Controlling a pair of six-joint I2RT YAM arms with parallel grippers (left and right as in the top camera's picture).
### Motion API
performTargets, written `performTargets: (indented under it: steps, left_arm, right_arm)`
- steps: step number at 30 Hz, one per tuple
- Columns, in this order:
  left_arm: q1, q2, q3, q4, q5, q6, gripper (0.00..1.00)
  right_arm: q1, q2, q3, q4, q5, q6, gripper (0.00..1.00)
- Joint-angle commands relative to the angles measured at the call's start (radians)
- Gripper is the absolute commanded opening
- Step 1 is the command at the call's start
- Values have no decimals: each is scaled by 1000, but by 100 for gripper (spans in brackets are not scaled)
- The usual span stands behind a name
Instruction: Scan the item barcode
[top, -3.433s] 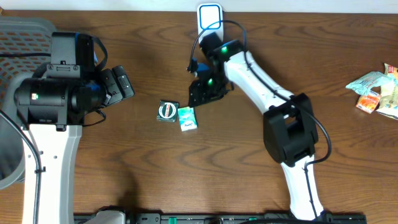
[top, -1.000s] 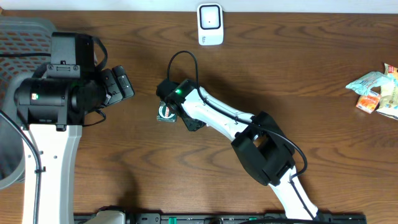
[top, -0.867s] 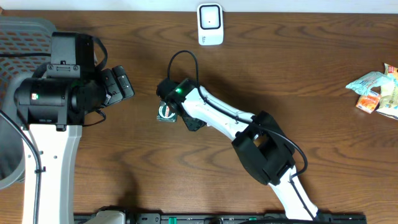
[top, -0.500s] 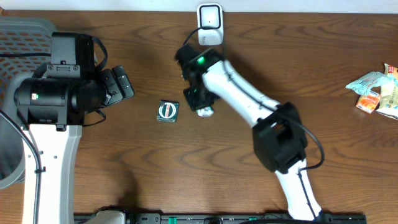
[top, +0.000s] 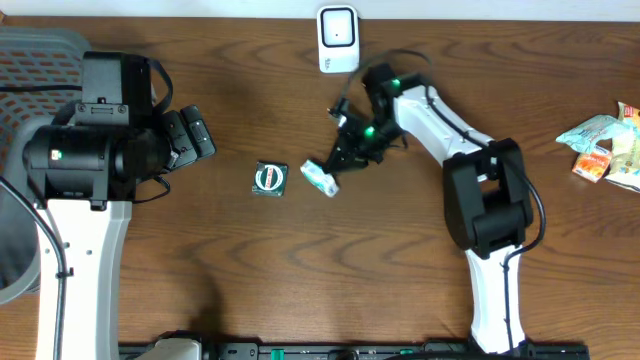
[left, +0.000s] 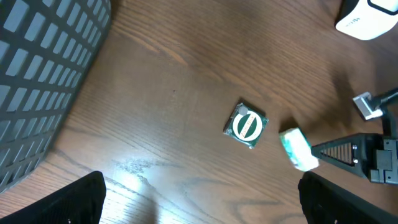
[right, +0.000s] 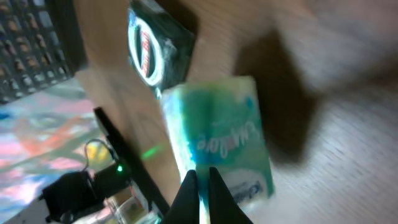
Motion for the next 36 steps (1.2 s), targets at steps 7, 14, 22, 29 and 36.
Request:
performTargets:
  steps: [7, 14, 22, 29, 36]
  left_arm:
    - [3, -5, 2, -4, -13, -12, 98]
    - [3, -5, 2, -4, -13, -12, 98]
    - [3, -5, 2, -3, -13, -12, 97]
    - [3, -5, 2, -4, -13, -12, 98]
    - [3, -5, 2, -4, -13, -12, 97]
  right_arm:
    - [-153, -10, -85, -51, 0, -18, 1]
    - [-198, -10, 27, -223, 57, -60, 5]
    - [-85, -31, 159, -355, 60, -207, 1]
    - [61, -40, 188, -294, 141, -209, 1]
    - [174, -40, 187, -237, 373, -100, 1]
